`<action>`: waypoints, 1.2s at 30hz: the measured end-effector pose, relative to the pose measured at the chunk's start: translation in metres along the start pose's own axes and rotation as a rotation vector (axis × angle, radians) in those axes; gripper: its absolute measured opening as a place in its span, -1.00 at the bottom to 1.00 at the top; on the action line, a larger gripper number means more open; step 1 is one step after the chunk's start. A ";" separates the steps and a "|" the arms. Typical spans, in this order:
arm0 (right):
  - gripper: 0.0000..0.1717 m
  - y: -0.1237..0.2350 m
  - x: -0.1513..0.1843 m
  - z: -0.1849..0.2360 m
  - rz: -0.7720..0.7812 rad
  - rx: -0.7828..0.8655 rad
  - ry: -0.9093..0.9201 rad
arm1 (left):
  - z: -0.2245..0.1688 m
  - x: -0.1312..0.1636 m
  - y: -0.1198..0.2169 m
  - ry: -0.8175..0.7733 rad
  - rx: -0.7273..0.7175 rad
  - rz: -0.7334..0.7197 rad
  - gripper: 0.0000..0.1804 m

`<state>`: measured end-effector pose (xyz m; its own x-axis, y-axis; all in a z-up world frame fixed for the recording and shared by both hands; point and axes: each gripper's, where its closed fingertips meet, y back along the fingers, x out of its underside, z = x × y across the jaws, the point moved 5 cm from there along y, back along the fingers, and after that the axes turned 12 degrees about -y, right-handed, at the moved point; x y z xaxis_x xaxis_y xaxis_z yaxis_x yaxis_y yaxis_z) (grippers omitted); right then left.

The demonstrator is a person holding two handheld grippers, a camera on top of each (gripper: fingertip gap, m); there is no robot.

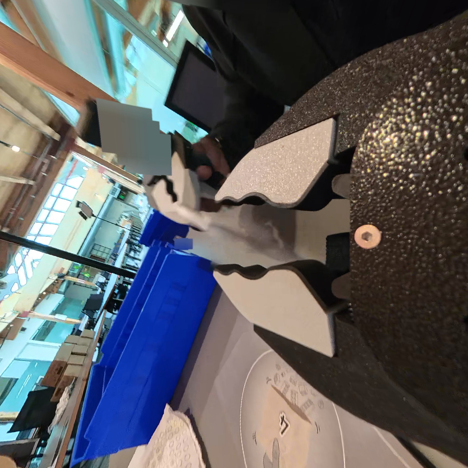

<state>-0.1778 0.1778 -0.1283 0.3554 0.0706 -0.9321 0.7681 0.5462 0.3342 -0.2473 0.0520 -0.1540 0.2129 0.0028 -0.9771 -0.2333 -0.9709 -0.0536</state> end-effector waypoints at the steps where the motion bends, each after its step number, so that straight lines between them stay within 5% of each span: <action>1: -1.00 0.004 -0.002 -0.002 -0.005 0.033 0.020 | 0.001 0.001 0.000 -0.043 -0.020 0.035 -0.48; 3: -1.00 0.001 0.003 0.017 0.058 -0.116 0.020 | 0.001 0.003 -0.001 -0.120 -0.046 0.088 -0.44; 11: -1.00 -0.005 0.017 0.021 0.171 -0.222 -0.115 | -0.017 0.001 -0.006 -0.517 -0.066 0.203 -0.42; 16: -1.00 -0.011 0.024 0.028 0.207 -0.287 -0.129 | -0.036 0.008 -0.008 -0.857 -0.038 0.289 -0.55; 21: -1.00 -0.015 0.030 0.029 0.233 -0.309 -0.136 | -0.039 0.016 -0.010 -0.924 -0.029 0.336 -0.79; 26: -0.98 -0.018 0.034 0.026 0.245 -0.294 -0.122 | -0.037 0.019 -0.010 -0.826 -0.021 0.372 -0.96; 29: -0.85 -0.016 0.028 0.020 0.201 -0.262 -0.128 | -0.027 0.013 -0.009 -0.555 -0.067 0.313 -0.97; 33: -0.73 -0.011 0.017 0.014 0.126 -0.227 -0.165 | -0.005 -0.007 0.005 -0.104 -0.104 0.047 -0.98; 36: -0.70 -0.011 0.012 0.014 0.071 -0.240 -0.206 | 0.000 -0.017 0.012 0.091 -0.047 -0.163 -0.98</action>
<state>-0.1744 0.1611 -0.1414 0.5226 -0.0418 -0.8515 0.5985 0.7293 0.3316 -0.2541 0.0403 -0.1385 0.3299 0.1413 -0.9334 -0.1447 -0.9695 -0.1978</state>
